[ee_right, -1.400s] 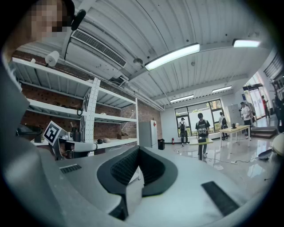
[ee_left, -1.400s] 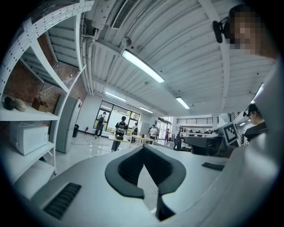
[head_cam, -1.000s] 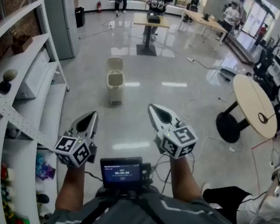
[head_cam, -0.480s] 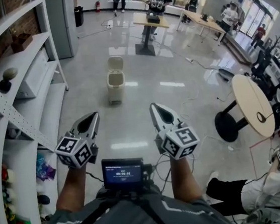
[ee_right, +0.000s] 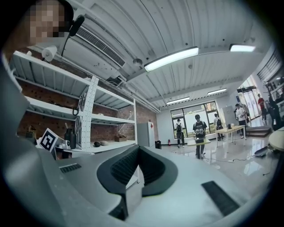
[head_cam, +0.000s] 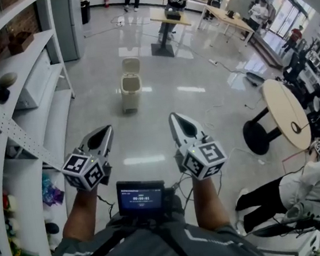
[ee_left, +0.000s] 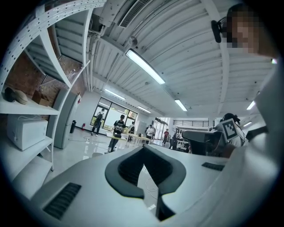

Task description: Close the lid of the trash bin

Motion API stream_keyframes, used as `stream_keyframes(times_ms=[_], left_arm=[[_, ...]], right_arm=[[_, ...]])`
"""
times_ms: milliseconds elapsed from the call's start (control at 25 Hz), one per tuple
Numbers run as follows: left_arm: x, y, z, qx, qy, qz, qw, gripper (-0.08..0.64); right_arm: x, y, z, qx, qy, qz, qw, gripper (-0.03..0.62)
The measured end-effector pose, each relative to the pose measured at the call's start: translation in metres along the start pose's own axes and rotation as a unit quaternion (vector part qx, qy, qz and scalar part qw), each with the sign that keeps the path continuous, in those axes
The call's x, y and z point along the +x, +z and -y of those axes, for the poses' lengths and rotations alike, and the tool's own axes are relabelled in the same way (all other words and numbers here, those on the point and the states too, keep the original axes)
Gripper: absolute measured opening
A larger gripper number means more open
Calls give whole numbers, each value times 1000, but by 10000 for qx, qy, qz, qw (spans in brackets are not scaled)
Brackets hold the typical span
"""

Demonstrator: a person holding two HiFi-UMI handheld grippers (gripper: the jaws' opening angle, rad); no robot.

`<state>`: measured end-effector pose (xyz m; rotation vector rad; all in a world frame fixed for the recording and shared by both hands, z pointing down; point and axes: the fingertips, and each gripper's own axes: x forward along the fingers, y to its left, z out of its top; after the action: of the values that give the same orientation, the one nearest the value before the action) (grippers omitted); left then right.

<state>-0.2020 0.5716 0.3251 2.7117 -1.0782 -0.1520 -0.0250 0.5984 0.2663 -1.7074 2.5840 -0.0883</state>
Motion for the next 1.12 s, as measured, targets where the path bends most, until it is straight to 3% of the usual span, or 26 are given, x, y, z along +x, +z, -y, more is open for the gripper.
stream_keyframes(times_ms=[400,1120], left_arm=[[36,5,-28,89,95,-29,9999,-5],[211,43,-56,308,262,80,9991,-5]], right_arm=[[43,-11,30,195,178,74,9996,12],[146,20,166,63,482,62,9988,12]])
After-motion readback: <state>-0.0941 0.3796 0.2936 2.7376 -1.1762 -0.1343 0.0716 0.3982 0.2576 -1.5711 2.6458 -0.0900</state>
